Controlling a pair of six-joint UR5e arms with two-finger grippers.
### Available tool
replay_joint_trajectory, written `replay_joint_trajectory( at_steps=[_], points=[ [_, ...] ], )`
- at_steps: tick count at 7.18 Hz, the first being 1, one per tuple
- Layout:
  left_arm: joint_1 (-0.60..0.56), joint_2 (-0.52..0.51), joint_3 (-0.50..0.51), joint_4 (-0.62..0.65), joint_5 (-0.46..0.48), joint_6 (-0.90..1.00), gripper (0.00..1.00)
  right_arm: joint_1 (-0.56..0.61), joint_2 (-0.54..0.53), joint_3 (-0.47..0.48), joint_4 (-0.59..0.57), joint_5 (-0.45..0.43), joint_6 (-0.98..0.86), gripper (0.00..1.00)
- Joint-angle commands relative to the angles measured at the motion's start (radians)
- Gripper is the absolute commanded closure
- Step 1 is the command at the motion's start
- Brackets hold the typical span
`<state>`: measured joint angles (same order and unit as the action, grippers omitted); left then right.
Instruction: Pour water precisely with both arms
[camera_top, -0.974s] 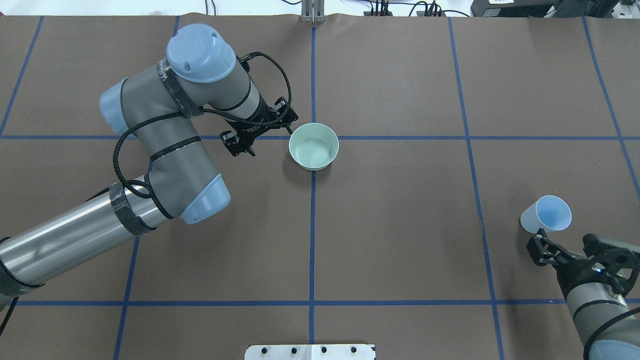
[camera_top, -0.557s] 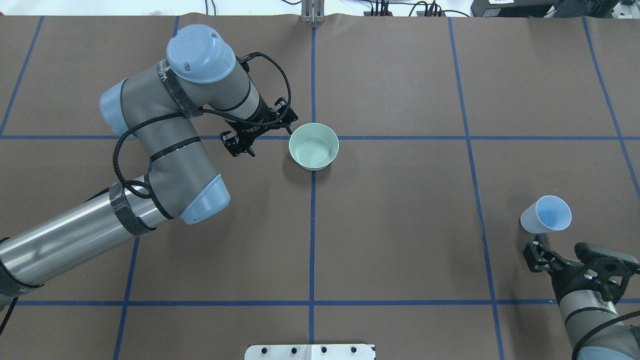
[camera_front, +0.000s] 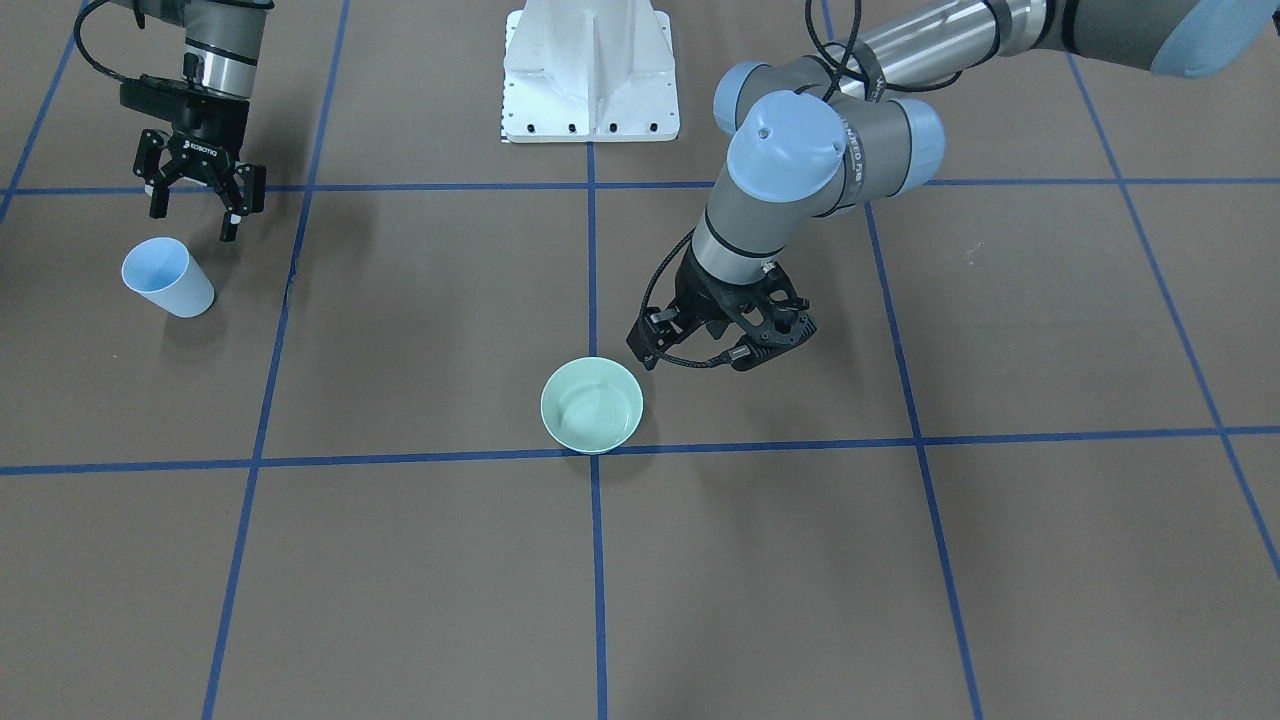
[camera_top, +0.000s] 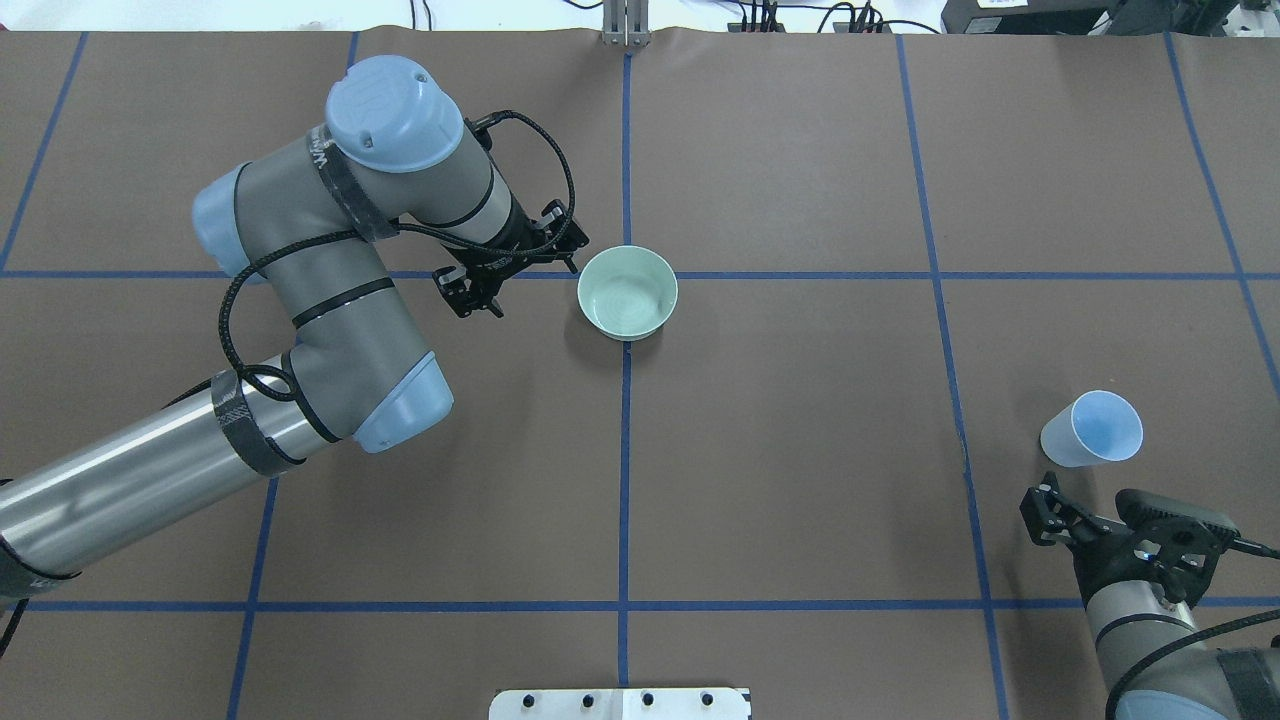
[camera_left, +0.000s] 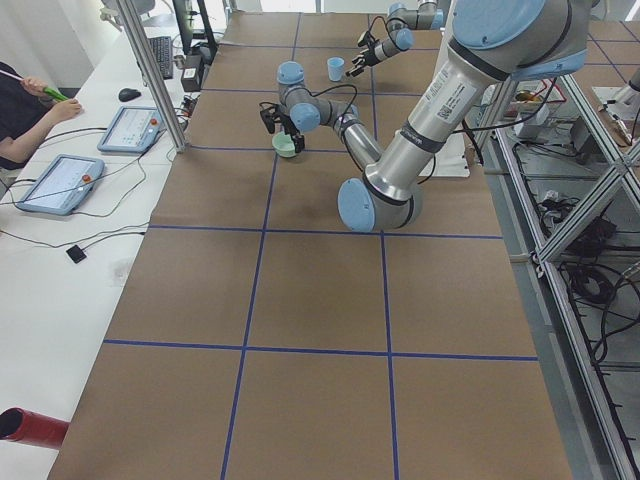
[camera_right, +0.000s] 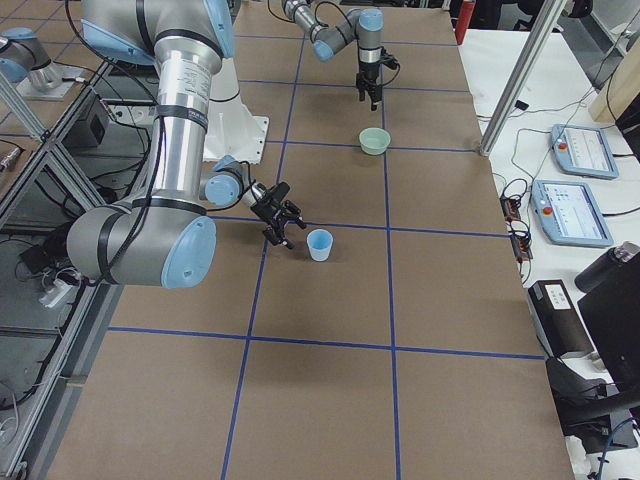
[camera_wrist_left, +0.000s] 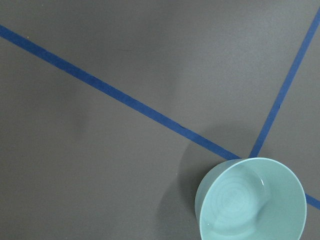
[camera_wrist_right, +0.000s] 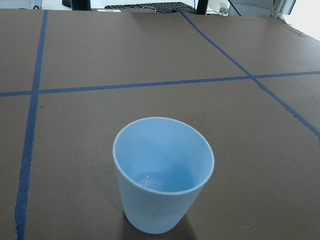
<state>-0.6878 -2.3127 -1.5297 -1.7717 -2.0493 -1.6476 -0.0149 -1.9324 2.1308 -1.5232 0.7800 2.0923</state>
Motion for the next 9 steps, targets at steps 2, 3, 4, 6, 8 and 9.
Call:
replay_joint_trajectory(
  at_steps=[2,3,4,6,8,9],
  points=[
    [0.002,0.001,0.002,0.000,0.001,0.000,0.00,0.041,0.004,-0.028,0.001,-0.007,-0.030,0.01],
    [0.004,0.001,0.002,0.000,0.001,0.000,0.00,0.062,0.004,-0.029,0.002,-0.007,-0.067,0.01],
    [0.004,0.001,0.002,0.000,0.001,-0.001,0.00,0.069,0.025,-0.046,0.002,-0.007,-0.077,0.01],
    [-0.002,-0.001,-0.001,-0.002,0.000,0.002,0.00,0.085,0.056,-0.072,0.005,-0.007,-0.090,0.01],
    [-0.002,-0.001,-0.001,-0.002,0.000,0.002,0.00,0.101,0.055,-0.074,0.005,-0.007,-0.092,0.01],
    [-0.002,0.001,-0.001,0.000,0.000,0.002,0.00,0.108,0.059,-0.074,0.005,-0.007,-0.110,0.01]
  ],
)
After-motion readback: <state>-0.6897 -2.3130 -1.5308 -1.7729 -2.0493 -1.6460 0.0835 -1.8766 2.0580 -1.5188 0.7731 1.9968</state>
